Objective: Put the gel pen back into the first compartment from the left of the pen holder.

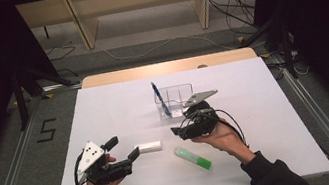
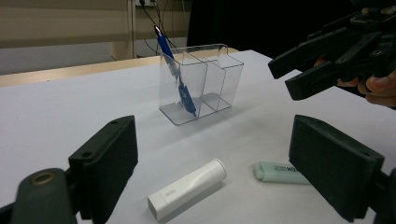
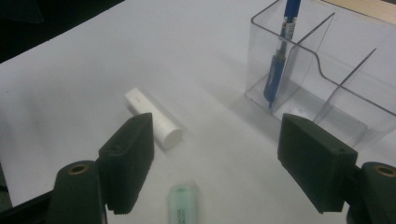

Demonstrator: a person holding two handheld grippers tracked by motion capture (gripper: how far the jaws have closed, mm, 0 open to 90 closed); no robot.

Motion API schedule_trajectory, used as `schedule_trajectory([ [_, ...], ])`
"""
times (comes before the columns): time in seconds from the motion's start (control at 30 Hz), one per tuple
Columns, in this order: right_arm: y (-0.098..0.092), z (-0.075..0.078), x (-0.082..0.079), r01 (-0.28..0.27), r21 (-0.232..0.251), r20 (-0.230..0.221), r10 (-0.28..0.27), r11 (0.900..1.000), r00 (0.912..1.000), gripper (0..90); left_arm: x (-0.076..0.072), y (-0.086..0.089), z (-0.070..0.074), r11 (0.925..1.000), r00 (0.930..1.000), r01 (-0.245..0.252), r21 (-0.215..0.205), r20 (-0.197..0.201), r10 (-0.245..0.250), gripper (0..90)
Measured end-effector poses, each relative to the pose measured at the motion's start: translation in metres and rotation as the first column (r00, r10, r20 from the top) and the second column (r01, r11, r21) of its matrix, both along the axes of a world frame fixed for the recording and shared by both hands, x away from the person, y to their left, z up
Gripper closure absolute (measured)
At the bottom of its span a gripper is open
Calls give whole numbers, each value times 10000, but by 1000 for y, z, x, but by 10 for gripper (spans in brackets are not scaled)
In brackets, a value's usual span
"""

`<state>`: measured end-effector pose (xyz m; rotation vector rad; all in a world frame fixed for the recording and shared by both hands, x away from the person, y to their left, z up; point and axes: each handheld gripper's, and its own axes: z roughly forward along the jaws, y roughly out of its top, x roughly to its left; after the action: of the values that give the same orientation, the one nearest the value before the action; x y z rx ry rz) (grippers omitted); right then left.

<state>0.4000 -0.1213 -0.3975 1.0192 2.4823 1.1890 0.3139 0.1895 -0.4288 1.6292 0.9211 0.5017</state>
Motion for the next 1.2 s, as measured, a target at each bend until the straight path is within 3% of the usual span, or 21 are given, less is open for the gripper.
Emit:
schedule_trajectory([
  [0.67, 3, -9, -8, -561, -663, -658, 517, 9962, 9965, 249, 0, 1, 1, 10000, 10000, -15, -71, -25, 15, 150],
  [1.2, 10, -18, -17, -1128, -1291, -1117, 986, 9852, 9888, 232, 1, 0, 0, 10000, 10000, -22, -34, -31, 22, 150],
])
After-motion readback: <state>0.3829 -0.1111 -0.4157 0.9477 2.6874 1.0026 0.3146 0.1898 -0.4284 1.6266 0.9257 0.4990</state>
